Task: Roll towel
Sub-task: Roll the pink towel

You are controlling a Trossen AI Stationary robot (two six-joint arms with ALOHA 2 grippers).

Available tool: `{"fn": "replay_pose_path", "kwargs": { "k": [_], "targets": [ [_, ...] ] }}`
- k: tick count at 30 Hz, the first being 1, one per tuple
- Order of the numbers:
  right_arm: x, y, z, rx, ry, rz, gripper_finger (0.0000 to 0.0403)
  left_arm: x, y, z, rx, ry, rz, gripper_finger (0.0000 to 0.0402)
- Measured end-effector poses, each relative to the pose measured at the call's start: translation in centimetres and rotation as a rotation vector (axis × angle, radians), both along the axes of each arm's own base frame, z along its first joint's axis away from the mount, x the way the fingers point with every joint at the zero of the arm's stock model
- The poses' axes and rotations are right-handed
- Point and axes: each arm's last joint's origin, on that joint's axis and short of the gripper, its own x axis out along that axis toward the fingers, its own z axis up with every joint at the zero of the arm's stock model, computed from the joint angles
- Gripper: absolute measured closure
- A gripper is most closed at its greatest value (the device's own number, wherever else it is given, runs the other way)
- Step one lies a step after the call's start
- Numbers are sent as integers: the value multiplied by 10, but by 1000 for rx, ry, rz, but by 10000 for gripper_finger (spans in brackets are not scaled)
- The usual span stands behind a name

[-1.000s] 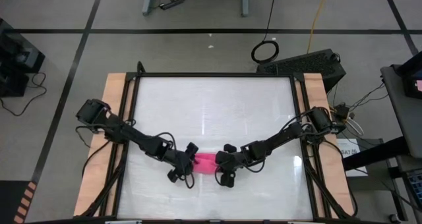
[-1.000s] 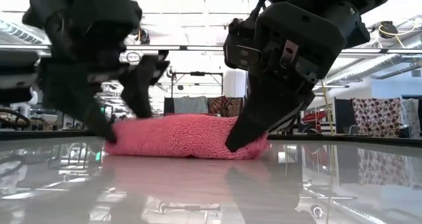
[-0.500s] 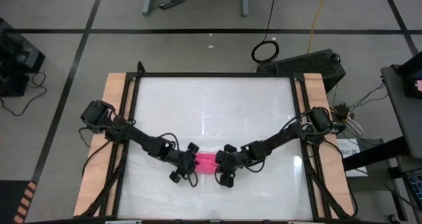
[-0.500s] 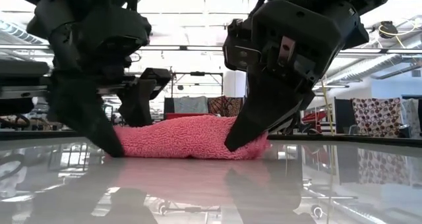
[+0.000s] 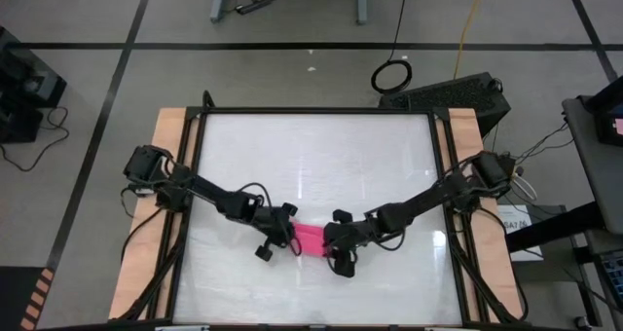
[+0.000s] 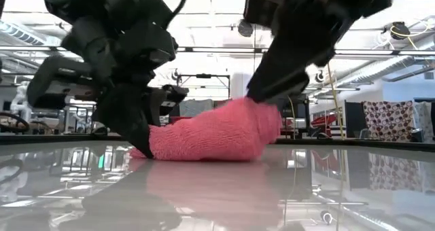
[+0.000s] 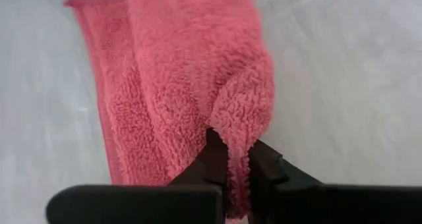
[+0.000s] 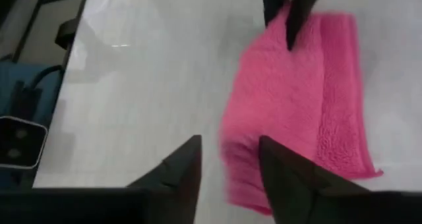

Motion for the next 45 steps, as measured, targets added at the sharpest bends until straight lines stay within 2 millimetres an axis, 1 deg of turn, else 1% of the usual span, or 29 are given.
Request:
{"fn": "replay_pose_path", "kwargs": {
  "k": [4,8,11,14,17,20,24,28,33,35,38,41,44,45],
  "targets": [
    [-11,8,15,-126,-43,34,226,4,15,0,-152,36,21,377],
    [-21,24,19,-316,-103,112,209,6,32,1,-271,71,54,377],
    [-23,36,12,-433,-133,168,207,7,43,1,-337,86,77,377],
    [-21,42,-1,-525,-135,188,207,8,53,2,-400,92,68,377],
    [-17,41,-11,-603,-131,151,207,8,62,3,-447,101,86,377],
    [-11,34,-15,-654,-141,121,207,6,69,2,-453,122,114,377],
    [-4,22,-15,-661,-139,92,207,4,76,-2,-481,164,127,377],
    [2,6,-20,-573,-85,66,207,4,79,-8,-527,194,115,377],
    [9,-5,-39,-530,-22,72,207,4,82,-10,-538,198,120,375],
    [10,-8,-46,-514,3,63,207,4,82,-10,-537,196,122,367],
    [15,-16,-54,-428,33,42,207,5,83,-10,-538,201,146,338],
    [18,-22,-60,-360,61,24,207,4,86,-11,-539,203,158,298],
    [19,-24,-60,-348,57,15,207,4,89,-9,-542,199,172,257],
    [19,-24,-57,-347,49,14,207,4,89,-8,-540,196,175,245]
  ]
}}
